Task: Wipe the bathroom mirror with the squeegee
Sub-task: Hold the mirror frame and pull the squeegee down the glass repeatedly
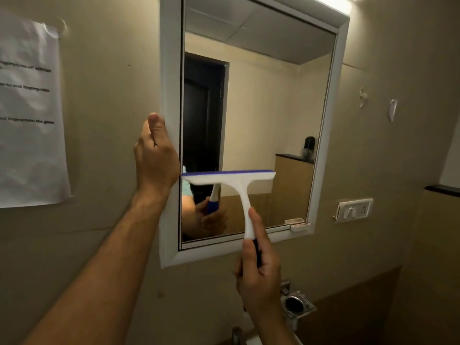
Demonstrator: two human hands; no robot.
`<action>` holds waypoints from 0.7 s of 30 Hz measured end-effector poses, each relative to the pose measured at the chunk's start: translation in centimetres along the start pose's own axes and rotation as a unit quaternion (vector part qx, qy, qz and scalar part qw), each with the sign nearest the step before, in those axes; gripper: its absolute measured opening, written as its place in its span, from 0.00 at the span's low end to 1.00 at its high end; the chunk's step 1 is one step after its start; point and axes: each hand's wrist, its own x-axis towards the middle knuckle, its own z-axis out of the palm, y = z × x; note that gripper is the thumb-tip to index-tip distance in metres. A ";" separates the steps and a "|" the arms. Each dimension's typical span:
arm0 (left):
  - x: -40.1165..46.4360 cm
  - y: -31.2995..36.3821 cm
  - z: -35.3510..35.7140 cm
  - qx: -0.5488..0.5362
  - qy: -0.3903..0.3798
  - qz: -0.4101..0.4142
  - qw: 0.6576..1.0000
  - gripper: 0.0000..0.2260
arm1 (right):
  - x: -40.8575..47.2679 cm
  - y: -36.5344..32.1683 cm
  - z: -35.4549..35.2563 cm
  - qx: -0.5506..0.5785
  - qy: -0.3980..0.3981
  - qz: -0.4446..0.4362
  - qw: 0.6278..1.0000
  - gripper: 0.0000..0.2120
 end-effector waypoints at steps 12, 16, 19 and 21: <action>0.4 0.1 -0.2 0.028 0.004 -0.002 1.000 0.25 | -3.0 1.5 -1.1 -0.005 0.004 0.027 1.000 0.21; 1.1 1.6 -0.3 0.033 -0.041 -0.001 0.999 0.26 | 3.1 -1.6 -1.7 0.005 0.038 -0.021 0.999 0.21; 2.7 3.2 -0.2 0.026 -0.050 -0.010 0.998 0.26 | 6.1 -2.4 -2.4 -0.015 0.037 -0.033 0.999 0.22; 3.9 4.2 0.2 0.035 -0.044 -0.013 0.998 0.23 | 5.8 -1.8 -3.0 -0.039 0.033 -0.036 0.998 0.22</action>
